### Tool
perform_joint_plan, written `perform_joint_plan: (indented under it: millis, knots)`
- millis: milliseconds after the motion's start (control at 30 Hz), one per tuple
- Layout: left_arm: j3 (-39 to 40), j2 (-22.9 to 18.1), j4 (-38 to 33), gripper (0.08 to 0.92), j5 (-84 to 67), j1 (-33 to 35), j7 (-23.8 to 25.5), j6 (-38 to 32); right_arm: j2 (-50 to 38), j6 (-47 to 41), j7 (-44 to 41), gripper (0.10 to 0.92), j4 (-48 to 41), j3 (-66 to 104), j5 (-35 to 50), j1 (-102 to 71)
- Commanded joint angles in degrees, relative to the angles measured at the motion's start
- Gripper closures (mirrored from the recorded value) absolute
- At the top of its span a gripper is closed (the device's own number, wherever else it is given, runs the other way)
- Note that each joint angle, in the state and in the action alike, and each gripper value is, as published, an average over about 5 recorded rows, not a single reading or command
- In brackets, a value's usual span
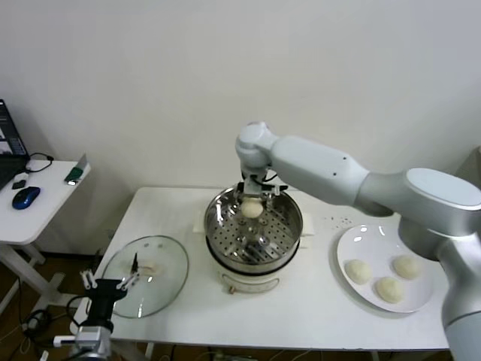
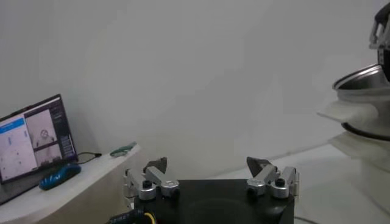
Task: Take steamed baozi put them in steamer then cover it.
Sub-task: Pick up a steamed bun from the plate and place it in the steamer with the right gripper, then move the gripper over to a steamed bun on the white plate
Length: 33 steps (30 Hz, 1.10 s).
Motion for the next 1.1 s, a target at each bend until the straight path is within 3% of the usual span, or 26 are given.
perform_joint_plan:
  millis: [33,300,633,900,1100]
  knots:
    - [-0.31,0.14,0.83,0.177,-0.97,0.05,-0.18,0.17,2.04,0.42,-0.17,0.329,-2.63,0.98,-3.98,-2.87]
    - [-0.34,0.17,0.78,0.177,-1.79,0.02,-0.25,0.36,0.29,0.11,-1.34,0.207,-0.54,1.53,-2.62,-1.73]
    - [-0.18,0.72,1.08,0.177,-1.77,-0.27,-0.33,0.33,-11.42,-7.09,-1.12,0.202,7.86,-0.45,16.24,10.28]
    - [0.34,0.65,0.51,0.177,-1.53,-0.1,-0.28,0.38,-28.82,-23.21,10.08,0.203,15.96,-22.26,43.56,27.84]
    - [1.08,0.36,0.58,0.177,-1.32,-0.54,-0.2,0.36,-43.17,-46.63,13.39,0.203,26.79,-33.53,61.81,34.13]
